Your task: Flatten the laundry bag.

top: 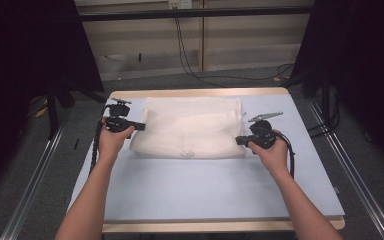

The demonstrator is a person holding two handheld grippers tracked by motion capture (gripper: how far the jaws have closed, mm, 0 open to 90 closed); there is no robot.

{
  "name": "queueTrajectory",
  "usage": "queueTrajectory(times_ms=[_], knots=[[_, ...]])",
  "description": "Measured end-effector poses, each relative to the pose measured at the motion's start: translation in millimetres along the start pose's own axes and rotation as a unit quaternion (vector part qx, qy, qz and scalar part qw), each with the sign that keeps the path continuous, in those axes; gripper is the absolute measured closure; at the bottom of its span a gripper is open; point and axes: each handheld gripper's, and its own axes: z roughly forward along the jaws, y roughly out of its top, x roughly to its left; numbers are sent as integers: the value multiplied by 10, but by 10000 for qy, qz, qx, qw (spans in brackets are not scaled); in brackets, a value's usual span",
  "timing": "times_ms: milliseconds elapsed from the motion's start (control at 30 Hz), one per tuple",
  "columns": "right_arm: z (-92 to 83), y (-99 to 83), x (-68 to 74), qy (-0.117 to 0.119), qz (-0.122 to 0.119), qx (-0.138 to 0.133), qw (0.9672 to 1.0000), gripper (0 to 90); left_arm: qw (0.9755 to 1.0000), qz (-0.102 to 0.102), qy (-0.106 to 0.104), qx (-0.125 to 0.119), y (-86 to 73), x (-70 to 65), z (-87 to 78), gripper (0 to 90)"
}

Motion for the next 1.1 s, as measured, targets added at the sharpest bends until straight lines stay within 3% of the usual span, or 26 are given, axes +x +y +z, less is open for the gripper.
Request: queueTrajectory(times_ms=[167, 300, 433, 500, 733, 833, 933, 1033, 1100], knots=[[17, -249, -10, -55, -17, 190, 9998, 873, 9998, 104, -138, -58, -255, -99, -76, 855], [46, -345, 6, -109, -4, 171, 9998, 868, 9996, -19, -248, -128, -443, -121, -73, 856], [60, -349, 40, -170, 13, 244, 9996, 844, 9992, -40, -355, -160, -581, -130, -69, 857], [55, -335, 43, -159, 152, 228, 9995, 791, 9989, -85, -421, -181, -631, -142, -59, 857], [6, -239, 27, -260, 360, -94, 9990, 587, 9988, 15, -481, -123, -743, -167, -53, 858], [-21, -195, 11, -288, 416, -213, 9985, 558, 9988, -10, -473, -158, -794, -149, -79, 858], [-4, -179, -3, -182, 416, -207, 9988, 611, 9983, -57, -537, -208, -863, -147, -93, 858], [6, -193, 9, -197, 281, -199, 9992, 818, 9981, -75, -560, -231, -926, -140, -110, 858], [-21, -213, 18, -169, 229, -265, 9992, 874, 9981, -107, -548, -258, -964, -136, -130, 859]])
